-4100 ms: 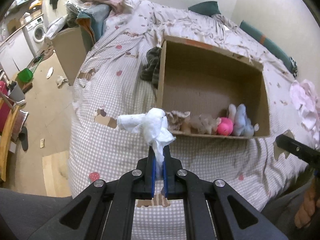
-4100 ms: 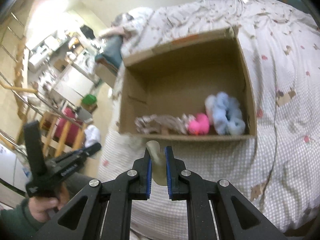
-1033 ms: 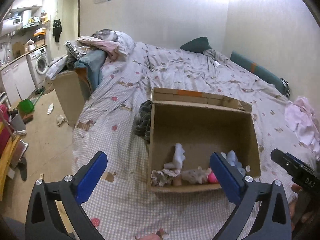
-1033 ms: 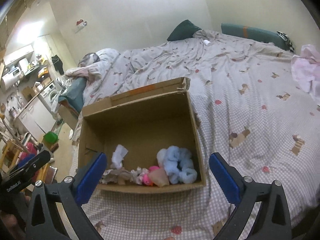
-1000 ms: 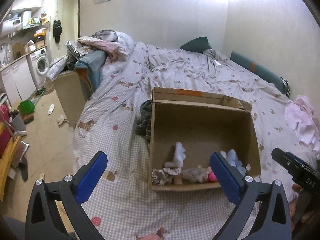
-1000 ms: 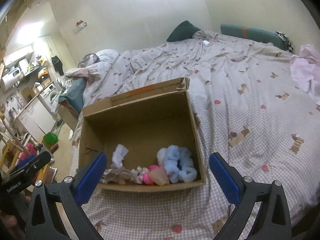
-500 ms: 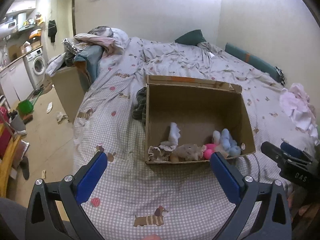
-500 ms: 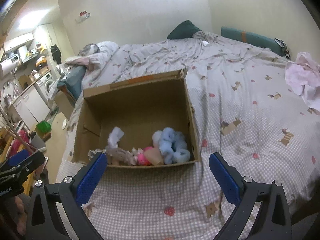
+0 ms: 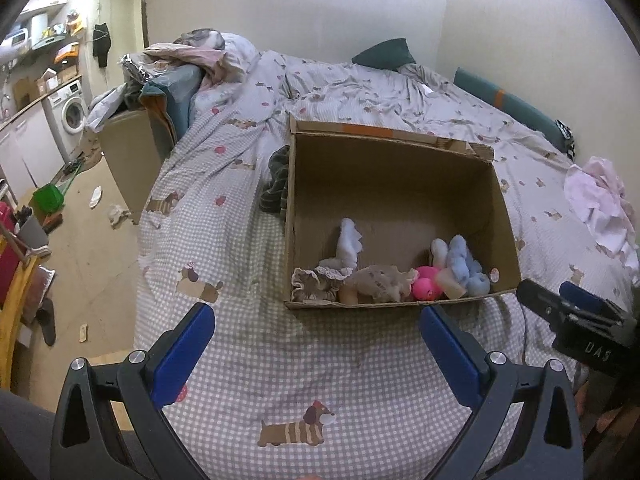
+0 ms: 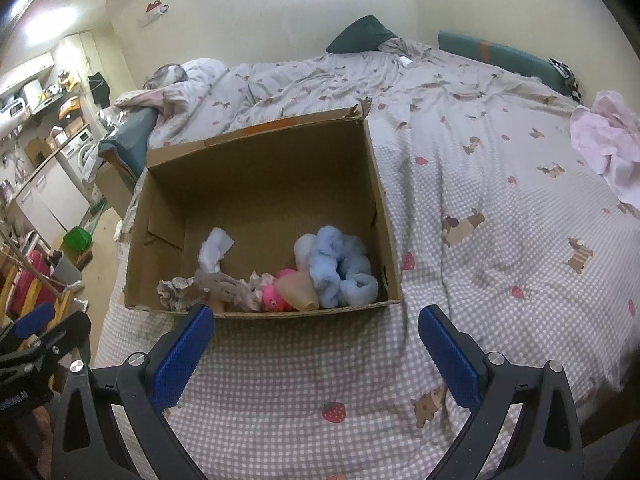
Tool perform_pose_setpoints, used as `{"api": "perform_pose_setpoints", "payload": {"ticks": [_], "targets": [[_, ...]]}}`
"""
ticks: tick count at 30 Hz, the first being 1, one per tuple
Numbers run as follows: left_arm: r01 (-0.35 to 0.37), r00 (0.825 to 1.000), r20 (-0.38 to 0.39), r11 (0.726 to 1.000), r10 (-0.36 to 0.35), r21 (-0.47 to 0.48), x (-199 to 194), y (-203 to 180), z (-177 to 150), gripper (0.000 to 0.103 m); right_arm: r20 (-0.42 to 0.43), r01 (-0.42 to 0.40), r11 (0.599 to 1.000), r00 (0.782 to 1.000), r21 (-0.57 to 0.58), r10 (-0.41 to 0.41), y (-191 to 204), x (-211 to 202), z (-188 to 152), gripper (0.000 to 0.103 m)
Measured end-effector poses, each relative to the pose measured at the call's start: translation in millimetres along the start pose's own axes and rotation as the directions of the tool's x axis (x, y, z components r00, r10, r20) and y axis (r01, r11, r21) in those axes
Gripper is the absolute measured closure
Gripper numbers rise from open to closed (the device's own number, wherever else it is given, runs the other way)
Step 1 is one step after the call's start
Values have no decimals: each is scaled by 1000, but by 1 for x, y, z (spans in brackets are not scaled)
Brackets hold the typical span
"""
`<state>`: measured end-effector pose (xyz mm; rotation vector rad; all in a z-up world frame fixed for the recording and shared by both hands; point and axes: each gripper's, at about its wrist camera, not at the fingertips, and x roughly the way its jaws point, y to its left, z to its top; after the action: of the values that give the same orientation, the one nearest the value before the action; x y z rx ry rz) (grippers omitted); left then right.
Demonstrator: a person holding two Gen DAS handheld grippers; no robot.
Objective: Organize soft objects
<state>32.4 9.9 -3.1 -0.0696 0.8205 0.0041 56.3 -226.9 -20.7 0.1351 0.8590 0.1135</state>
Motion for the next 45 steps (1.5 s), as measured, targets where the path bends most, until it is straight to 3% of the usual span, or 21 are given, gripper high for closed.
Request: {"api": "perform_pose_setpoints", "payload": {"ticks": [45], "targets": [[17, 1000, 1, 1000, -17, -18, -2, 4, 3, 1, 4, -10, 1000, 1000, -25, 10, 8, -2, 2, 0]]}}
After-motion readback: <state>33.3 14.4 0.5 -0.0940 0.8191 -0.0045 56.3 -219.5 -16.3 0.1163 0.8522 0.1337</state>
